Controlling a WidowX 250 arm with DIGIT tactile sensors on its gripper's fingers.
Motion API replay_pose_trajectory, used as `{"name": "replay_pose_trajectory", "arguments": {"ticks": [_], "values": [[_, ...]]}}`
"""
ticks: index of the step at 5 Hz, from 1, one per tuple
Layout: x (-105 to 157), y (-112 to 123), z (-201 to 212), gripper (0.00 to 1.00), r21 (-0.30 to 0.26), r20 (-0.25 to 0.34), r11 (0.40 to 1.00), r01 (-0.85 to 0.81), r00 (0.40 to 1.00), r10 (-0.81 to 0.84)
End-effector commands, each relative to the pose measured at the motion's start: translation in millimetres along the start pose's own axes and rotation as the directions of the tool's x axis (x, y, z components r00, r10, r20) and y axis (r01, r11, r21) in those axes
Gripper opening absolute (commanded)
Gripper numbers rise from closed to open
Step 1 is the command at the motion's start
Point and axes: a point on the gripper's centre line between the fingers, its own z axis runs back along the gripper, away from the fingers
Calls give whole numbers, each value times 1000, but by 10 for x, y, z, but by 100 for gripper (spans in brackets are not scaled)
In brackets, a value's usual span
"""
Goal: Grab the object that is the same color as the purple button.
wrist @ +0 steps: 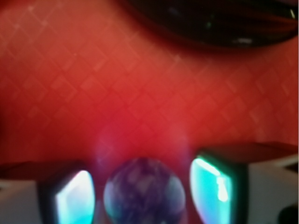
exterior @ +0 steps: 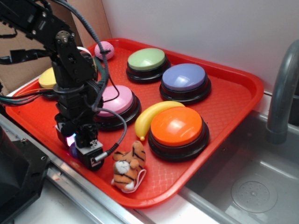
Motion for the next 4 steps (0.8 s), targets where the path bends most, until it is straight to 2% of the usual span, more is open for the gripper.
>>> {"name": "replay_pose_trajectory", "arguments": {"ticks": [1,2,3,4], "values": [[-62,0,88,0,-17,39,1000,-22,999,23],[-60,-14,269,0,-36,62,999,-34,997,36],[-21,-47,783,0,-24,125,995,-92,988,94],[-95,-64,1258,0,-12,194,991,-132,972,132]]}}
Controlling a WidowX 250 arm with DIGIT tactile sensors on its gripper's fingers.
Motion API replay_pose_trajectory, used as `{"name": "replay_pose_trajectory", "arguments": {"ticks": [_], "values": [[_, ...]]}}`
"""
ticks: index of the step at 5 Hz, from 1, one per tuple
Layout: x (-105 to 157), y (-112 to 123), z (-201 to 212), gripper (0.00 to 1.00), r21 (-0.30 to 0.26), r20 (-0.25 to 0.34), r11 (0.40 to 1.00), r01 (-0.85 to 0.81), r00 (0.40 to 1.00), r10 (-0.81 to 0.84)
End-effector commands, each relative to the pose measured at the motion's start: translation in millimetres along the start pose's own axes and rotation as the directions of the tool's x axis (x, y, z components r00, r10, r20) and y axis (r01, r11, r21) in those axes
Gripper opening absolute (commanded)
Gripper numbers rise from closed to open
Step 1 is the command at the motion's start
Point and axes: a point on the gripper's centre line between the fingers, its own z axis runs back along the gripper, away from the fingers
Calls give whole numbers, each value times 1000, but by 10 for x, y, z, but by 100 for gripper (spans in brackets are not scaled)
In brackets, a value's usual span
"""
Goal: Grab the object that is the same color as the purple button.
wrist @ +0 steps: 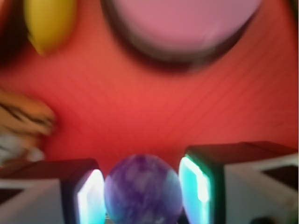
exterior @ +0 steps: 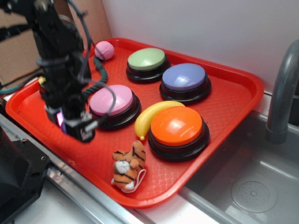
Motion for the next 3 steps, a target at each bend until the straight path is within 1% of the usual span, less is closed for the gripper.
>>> {"name": "replay_pose_trajectory", "arguments": {"ticks": [1,2,3], "values": [[-144,-2,952,0,37,205,994,-102,974,93],[-230,70,1126,0,56,276,985,-161,951,140],[-227,156,1009,0,33,247,974,-224,946,209]]}}
